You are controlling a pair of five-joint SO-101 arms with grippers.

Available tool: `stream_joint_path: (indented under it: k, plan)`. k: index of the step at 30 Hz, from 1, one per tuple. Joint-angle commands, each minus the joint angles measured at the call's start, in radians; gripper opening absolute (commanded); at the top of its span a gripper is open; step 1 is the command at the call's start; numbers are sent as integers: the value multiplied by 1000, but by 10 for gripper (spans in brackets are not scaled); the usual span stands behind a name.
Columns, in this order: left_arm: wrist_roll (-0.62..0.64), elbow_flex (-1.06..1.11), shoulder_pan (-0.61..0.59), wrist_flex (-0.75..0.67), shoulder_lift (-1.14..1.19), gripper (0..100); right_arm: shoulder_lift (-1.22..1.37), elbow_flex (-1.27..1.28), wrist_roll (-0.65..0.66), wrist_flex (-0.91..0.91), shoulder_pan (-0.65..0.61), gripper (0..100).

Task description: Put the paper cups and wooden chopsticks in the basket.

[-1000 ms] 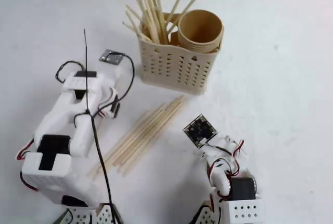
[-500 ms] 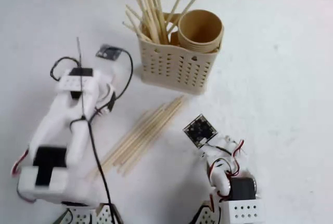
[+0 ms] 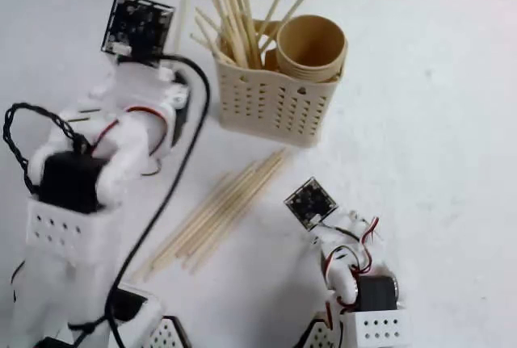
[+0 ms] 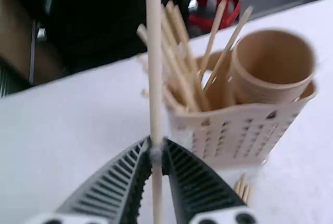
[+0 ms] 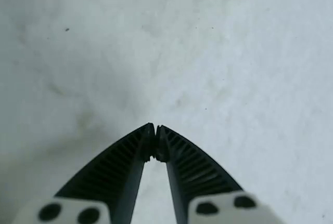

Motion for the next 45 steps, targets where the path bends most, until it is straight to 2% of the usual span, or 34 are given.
stream_joint_path:
  k: [1, 7, 10, 17, 23, 28, 32, 42, 45]
  plan:
    - [52, -91, 104, -253, -31, 23, -4, 9, 9, 5, -7, 18]
    - [71, -94, 170, -678, -12, 23, -4, 9, 9, 5, -7, 18]
    - [72, -133, 176, -784, 76, 24, -4, 9, 9, 5, -7, 18]
    - [78, -275, 174, -764, 367, 26, -4, 9, 9, 5, -7, 18]
    - [78, -351, 168, -698, 495, 27, -4, 9, 9, 5, -7, 18]
    - [78, -365, 170, -663, 509, 32, -4, 9, 9, 5, -7, 18]
    - [78, -365, 168, -657, 510, 81, -4, 9, 9, 5, -7, 18]
    - [72, -362, 168, -657, 507, 76, -4, 9, 9, 5, -7, 18]
    - [72, -365, 143, -597, 486, 76, -4, 9, 9, 5, -7, 18]
